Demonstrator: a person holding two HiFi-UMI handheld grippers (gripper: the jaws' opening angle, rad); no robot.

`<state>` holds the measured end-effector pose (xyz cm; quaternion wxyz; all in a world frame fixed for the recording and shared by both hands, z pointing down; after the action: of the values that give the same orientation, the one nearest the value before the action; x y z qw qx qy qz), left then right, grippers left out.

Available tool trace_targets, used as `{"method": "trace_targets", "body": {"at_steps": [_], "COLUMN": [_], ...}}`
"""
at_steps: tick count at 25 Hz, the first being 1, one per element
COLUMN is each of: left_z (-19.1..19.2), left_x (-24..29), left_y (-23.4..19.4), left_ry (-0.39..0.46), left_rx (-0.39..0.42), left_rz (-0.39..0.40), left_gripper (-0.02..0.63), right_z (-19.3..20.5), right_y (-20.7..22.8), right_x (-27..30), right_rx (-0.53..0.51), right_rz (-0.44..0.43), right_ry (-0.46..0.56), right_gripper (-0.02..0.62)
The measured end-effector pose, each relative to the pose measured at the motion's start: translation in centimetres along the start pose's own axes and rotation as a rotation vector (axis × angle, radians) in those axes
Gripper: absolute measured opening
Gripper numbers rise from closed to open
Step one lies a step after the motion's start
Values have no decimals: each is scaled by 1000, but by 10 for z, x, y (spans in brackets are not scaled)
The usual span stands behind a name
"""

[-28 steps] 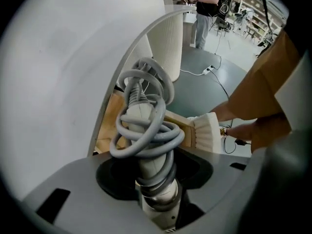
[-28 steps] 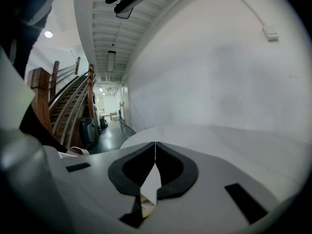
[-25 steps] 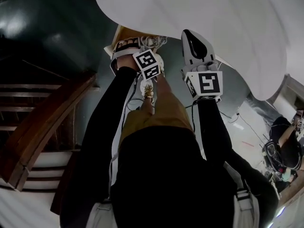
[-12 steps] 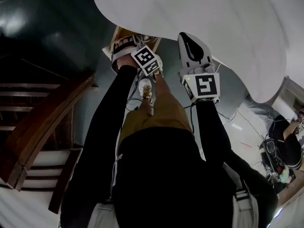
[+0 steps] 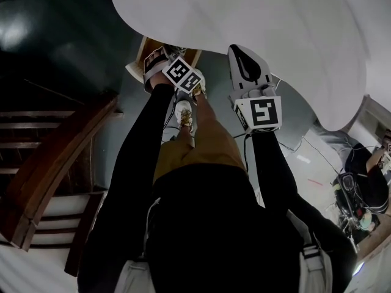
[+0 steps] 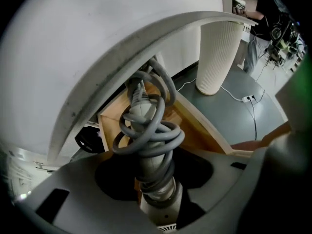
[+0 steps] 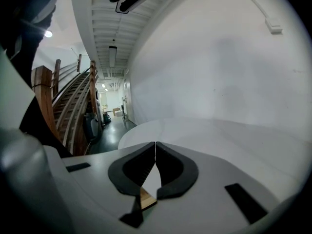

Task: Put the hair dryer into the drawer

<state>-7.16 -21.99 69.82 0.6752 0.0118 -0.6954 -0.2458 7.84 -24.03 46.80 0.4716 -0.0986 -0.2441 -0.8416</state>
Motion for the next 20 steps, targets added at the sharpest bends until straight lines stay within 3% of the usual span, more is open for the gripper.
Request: {"method": "trace_targets", "body": {"at_steps": [10, 15, 20], "left_z": [-4, 4, 9], "left_x": [18, 29, 31], "left_y": [8, 4, 5], "left_ry": [-3, -47, -52], "left_rx": [2, 76, 74], "left_rz": [10, -17, -24], "left_gripper": [230, 244, 249], "right_z": [6, 10, 10], "right_y": [7, 11, 16], "right_x": [0, 3, 7], "right_rx": [-15, -14, -9], "right_rz": [-8, -14, -11], "right_ry": [-33, -48, -55], "right_gripper": [26, 26, 26]}}
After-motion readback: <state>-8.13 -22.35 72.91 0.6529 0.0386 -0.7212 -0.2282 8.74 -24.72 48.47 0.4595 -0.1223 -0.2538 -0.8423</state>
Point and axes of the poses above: the fingertips, and each gripper's own axes: x forward along the fingers, y to its right, z out of its underside, the point moved 1 cm from there along -x, backward along the fingers, and after that the axes turned 15 degrees about x, right-handed, at the moved point
